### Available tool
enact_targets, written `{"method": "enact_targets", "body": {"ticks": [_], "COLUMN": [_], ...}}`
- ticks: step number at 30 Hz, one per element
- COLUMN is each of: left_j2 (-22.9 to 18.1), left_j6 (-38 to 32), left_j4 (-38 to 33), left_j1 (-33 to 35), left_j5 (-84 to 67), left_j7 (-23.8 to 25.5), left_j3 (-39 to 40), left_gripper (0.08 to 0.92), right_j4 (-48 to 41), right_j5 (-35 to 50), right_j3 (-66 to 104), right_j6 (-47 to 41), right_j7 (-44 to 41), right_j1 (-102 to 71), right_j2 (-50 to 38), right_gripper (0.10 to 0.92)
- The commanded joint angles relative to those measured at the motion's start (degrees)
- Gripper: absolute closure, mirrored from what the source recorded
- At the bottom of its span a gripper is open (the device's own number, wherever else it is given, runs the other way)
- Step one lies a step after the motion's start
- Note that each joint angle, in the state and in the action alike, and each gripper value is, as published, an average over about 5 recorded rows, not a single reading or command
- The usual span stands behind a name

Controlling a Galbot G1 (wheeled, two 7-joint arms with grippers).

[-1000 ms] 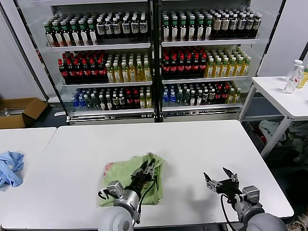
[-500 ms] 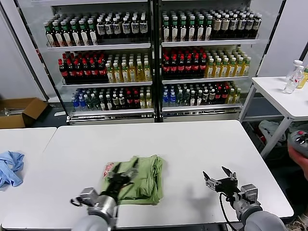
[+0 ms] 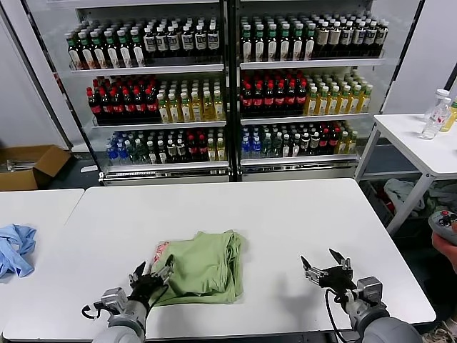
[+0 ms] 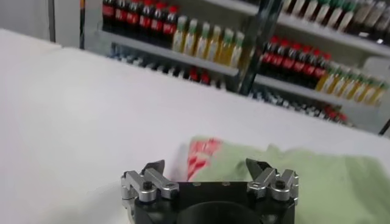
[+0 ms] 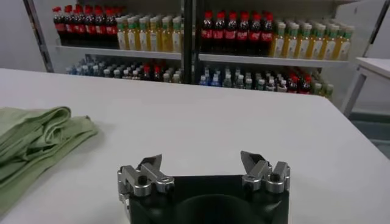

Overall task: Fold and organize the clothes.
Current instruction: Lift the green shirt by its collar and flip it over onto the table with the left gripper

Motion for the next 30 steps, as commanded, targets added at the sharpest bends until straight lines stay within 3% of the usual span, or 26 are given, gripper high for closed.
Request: {"method": "enact_targets", "body": {"ticks": [1, 6, 11, 23, 30], "left_j2": [-0.7, -1.8, -2.6, -3.0, -2.7], "left_j6": [-0.6, -1.3, -1.9, -0.3, -0.2], "left_j4": [3.4, 1.7, 1.1, 2.4, -3.2], "left_j1": [0.1, 0.3, 0.9, 0.3, 0.8], "left_j5": [3.0, -2.6, -7.0, -29.8, -37.3], "left_j7": [0.0, 2.1, 4.1, 3.4, 4.5], "left_j3": [0.5, 1.3, 1.7, -3.6, -7.8], "left_gripper": [0.177, 0.218, 0.363, 0.710, 0.885], "right_j4": [0.9, 1.1, 1.4, 2.2, 2.7], "right_j5": [-0.5, -0.7, -0.9, -0.9, -0.7], "right_j3": [0.1, 0.0, 0.0, 0.6, 0.7], "right_j6": [-0.1, -0.1, -0.1, -0.1, 0.0], "right_j7": [0.1, 0.2, 0.3, 0.3, 0.3], "right_j1": [-0.8, -0.9, -1.3, -2.4, -2.2], "right_j2": [0.1, 0.1, 0.2, -0.1, -0.2], "right_gripper": [0.203, 0.203, 0.203, 0.203, 0.203]}}
